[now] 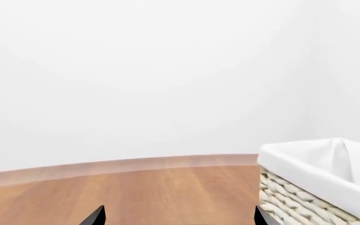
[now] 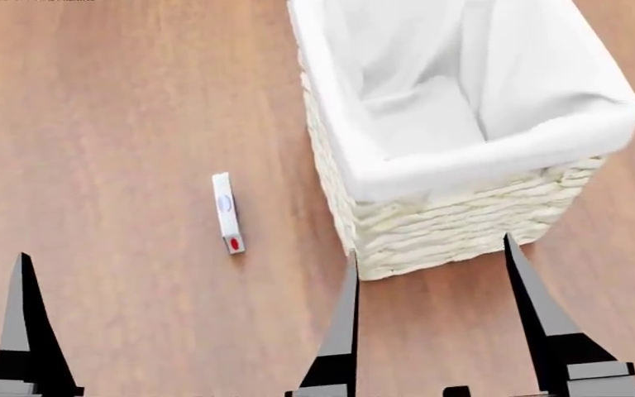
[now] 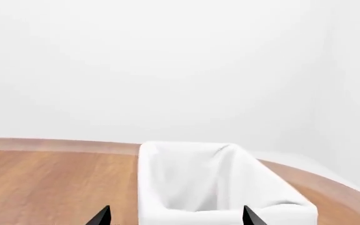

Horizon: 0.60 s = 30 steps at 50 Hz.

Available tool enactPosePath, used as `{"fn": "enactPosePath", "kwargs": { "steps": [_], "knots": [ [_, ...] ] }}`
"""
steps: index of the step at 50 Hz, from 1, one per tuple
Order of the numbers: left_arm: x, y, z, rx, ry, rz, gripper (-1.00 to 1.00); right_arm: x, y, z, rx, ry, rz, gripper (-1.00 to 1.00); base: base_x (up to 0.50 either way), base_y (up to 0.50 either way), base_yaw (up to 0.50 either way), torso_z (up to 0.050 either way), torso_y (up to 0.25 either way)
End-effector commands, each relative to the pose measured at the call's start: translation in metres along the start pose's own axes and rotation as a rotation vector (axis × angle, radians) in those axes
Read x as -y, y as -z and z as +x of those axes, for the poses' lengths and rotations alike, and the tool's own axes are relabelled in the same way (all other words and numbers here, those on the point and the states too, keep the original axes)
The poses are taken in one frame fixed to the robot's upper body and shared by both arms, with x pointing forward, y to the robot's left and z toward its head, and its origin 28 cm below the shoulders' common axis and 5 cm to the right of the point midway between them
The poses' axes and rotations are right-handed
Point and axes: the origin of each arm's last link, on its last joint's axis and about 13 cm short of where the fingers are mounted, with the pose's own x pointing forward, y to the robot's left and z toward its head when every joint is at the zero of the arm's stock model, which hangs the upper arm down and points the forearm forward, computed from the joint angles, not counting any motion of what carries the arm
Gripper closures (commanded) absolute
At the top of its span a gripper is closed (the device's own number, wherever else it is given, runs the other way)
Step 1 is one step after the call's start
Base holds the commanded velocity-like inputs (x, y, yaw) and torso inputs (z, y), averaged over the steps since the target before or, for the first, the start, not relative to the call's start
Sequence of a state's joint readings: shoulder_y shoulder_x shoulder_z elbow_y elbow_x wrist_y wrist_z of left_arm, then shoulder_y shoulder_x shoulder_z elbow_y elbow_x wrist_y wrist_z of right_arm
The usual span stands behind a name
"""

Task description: Pick up the alphabet soup and the cream cheese box, and put them in the basket.

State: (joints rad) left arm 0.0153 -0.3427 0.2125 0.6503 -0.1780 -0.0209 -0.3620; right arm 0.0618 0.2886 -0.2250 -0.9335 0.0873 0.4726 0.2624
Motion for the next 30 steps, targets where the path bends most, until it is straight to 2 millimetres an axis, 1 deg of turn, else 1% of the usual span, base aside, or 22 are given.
{"fn": "enactPosePath", "kwargs": {
  "steps": [1,3,10,30],
  "knots": [
    [-0.0003,0.0006,-0.0002,-0.001,-0.002,0.0,-1.0,-0.0004,0.0005,0.0001,0.0,-0.002,0.009,-1.0,0.0,0.0,-0.27,0.0,0.0],
    [-0.0005,-0.0001,0.0003,0.003,-0.007,-0.005,-1.0,-0.0008,-0.0016,0.0003,0.005,-0.006,0.023,-1.0,0.0,0.0,-0.27,0.0,0.0],
    [-0.0006,-0.0001,0.0004,0.004,-0.011,-0.003,-1.0,-0.0014,0.0009,0.0007,-0.003,-0.014,0.049,-1.0,0.0,0.0,-0.27,0.0,0.0],
    [0.0,0.0005,-0.0001,0.005,-0.013,-0.004,-1.0,-0.0007,-0.0003,0.0008,0.0,-0.021,0.04,-1.0,0.0,0.0,-0.27,0.0,0.0]
  ]
}}
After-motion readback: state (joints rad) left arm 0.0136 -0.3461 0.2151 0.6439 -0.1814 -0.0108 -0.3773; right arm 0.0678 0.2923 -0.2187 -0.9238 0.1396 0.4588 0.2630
